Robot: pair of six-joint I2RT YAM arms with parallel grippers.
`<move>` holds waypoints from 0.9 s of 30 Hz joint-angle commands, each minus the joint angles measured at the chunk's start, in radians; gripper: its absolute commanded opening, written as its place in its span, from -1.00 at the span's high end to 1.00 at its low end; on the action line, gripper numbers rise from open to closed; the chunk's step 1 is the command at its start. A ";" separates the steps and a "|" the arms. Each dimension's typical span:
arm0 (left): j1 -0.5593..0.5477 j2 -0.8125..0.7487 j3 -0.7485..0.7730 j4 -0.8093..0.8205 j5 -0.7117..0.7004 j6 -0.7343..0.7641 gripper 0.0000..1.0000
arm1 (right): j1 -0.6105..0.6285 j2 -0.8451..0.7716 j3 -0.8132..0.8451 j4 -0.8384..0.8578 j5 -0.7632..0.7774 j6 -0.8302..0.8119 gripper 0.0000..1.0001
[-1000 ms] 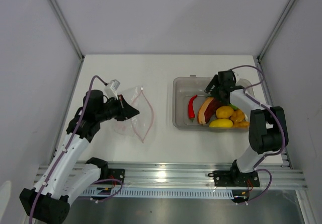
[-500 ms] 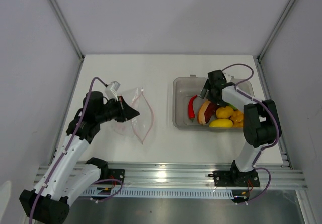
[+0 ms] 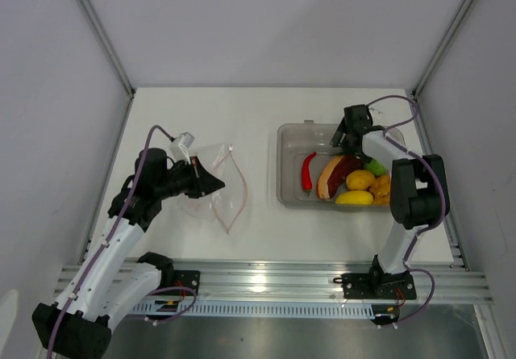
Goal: Place the food in the zip-top bag and seal the zipper
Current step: Pick up the fake vegetable from the bin.
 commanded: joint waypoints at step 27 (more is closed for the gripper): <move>-0.009 -0.051 0.019 -0.058 0.029 0.018 0.99 | 0.062 0.116 0.066 0.120 0.082 0.029 0.86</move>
